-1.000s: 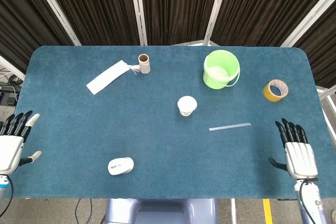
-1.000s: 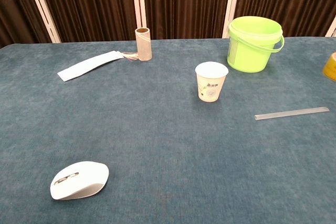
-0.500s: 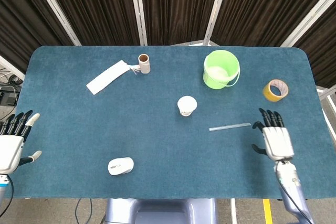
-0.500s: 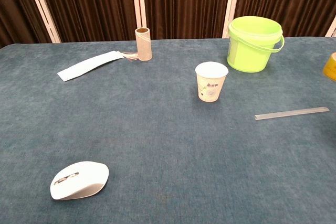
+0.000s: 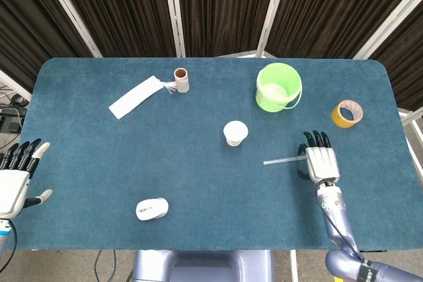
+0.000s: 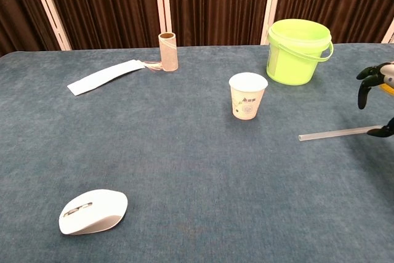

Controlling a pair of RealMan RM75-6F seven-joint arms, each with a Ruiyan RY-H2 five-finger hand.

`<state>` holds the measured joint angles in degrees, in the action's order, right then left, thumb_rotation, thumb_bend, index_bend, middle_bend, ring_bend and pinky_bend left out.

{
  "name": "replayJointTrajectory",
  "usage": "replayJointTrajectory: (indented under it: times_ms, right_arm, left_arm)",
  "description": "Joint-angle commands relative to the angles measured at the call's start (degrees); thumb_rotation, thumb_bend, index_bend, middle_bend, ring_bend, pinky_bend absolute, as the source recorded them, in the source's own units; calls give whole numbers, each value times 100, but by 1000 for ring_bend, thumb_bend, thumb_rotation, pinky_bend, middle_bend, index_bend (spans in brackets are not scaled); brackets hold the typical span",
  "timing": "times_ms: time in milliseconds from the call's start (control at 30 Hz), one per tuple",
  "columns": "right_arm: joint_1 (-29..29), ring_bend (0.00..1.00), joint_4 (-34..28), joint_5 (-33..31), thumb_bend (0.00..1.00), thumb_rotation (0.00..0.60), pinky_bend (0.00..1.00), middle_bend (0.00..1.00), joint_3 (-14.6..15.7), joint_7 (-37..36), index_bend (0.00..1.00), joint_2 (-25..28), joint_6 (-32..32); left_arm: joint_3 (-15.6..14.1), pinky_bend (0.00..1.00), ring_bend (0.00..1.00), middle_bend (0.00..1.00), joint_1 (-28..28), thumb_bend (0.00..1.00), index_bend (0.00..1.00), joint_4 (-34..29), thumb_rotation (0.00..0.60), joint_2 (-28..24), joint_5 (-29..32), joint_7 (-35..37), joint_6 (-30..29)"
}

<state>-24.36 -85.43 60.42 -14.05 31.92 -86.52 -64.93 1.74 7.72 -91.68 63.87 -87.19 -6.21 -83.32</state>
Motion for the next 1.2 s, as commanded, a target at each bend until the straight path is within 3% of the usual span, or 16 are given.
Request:
replayJointTrajectory:
  times_ms: [33, 567, 800, 1200]
  right_arm:
    - [-76, 0, 117, -74, 173, 600, 0, 117, -20, 46, 481, -104, 32]
    - [-449, 0, 562, -447, 209, 600, 0, 121, -47, 141, 497, -624, 266]
    - [-597, 0, 883, -644, 302, 600, 0, 121, -71, 211, 498, -862, 326]
    - [-701, 0, 1176, -852, 318, 600, 0, 121, -35, 235, 498, -1051, 418]
  left_arm:
    - [0, 0, 0, 0, 0, 0, 24, -1, 600, 1, 0, -3, 0]
    - [5, 0, 0, 0, 9, 0, 25, -11, 600, -3, 14, -6, 16]
    - [4, 0, 0, 0, 13, 4, 26, -8, 600, -10, 16, 5, 22]
    - [8, 0, 0, 0, 24, 16, 27, -23, 600, -17, 31, -4, 42]
